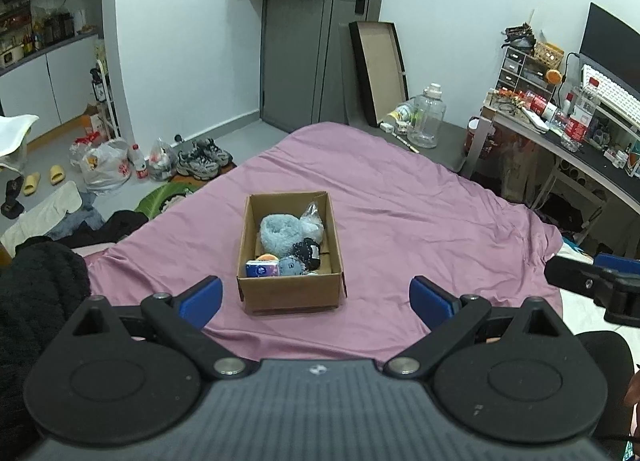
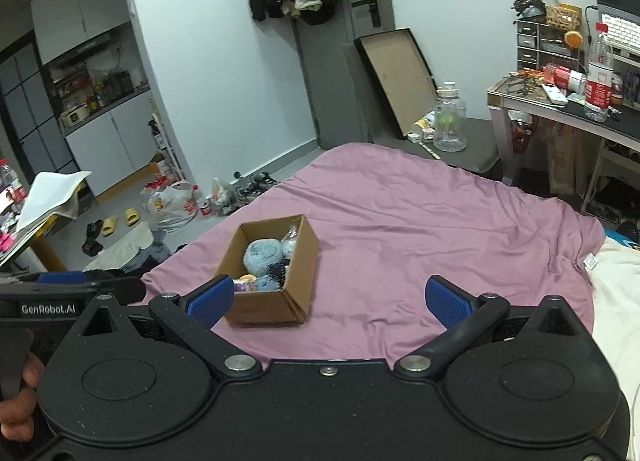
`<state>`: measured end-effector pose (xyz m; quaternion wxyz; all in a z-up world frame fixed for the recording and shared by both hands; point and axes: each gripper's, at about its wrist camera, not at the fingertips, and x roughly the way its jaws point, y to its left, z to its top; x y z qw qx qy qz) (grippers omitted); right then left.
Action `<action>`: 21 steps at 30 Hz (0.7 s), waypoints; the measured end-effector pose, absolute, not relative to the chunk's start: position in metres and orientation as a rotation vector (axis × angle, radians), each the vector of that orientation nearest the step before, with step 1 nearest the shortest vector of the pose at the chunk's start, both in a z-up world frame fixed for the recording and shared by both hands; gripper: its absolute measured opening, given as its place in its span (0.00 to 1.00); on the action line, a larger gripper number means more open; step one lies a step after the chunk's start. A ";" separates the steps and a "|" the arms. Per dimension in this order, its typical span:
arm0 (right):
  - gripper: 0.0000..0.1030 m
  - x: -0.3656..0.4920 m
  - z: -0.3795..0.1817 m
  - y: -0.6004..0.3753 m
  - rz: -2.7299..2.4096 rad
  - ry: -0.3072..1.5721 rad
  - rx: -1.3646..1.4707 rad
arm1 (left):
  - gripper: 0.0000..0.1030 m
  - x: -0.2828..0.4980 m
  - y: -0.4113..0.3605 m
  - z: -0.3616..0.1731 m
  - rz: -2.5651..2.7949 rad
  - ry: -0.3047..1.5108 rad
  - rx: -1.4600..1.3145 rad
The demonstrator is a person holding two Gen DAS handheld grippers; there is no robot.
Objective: Organize soft objects
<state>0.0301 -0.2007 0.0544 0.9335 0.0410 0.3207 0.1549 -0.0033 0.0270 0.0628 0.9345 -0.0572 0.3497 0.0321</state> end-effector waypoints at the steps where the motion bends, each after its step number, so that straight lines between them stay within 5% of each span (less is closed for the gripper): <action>1: 1.00 0.028 0.054 -0.201 0.318 0.659 0.078 | 0.96 -0.006 0.027 0.063 0.064 0.714 -0.119; 21: 1.00 0.006 0.048 -0.202 0.325 0.670 0.077 | 0.96 -0.024 0.025 0.060 0.059 0.705 -0.102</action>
